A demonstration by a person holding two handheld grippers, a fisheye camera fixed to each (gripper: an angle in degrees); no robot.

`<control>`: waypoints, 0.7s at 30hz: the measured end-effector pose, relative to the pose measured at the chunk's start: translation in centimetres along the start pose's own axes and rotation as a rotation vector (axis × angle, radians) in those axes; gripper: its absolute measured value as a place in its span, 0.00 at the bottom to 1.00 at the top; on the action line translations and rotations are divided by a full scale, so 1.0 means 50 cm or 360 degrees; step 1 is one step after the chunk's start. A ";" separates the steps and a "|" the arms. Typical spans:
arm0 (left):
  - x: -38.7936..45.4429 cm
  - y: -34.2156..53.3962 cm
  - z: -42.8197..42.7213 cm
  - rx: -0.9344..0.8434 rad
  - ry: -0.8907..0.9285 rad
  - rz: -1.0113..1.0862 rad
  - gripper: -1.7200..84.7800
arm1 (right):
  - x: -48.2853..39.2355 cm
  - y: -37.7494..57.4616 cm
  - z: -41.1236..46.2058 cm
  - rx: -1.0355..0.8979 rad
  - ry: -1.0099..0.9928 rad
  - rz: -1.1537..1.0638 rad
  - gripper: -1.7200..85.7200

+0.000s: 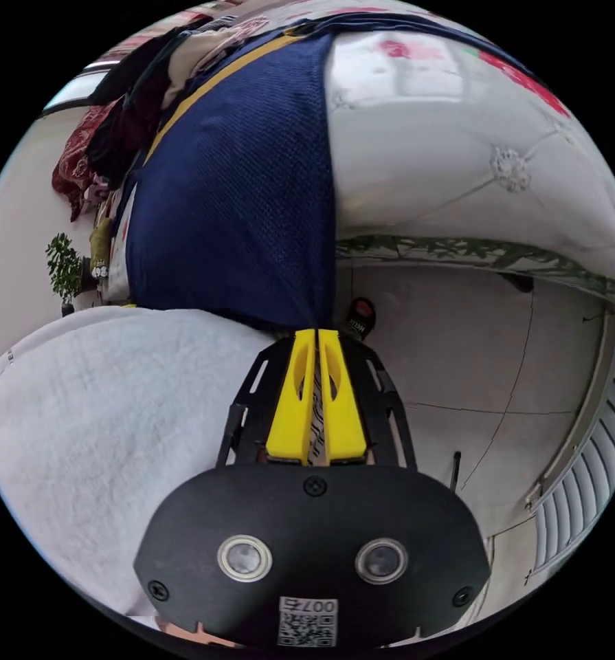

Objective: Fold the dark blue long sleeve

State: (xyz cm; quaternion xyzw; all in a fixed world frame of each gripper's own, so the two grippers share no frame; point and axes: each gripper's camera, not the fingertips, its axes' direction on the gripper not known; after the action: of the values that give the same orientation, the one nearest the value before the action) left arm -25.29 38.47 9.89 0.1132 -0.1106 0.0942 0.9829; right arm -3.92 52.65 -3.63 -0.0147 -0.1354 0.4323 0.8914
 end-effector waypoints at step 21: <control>-0.632 -0.435 -0.401 0.0829 -0.0203 -0.0668 0.17 | -0.420 -0.228 -0.174 0.0558 0.0164 -0.0259 0.02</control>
State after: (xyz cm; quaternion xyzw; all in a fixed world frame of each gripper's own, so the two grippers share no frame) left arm -47.05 17.48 -21.09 0.3865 -0.1184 -0.0924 0.9100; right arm -5.36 30.04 -15.20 0.1296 -0.0131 0.3744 0.9181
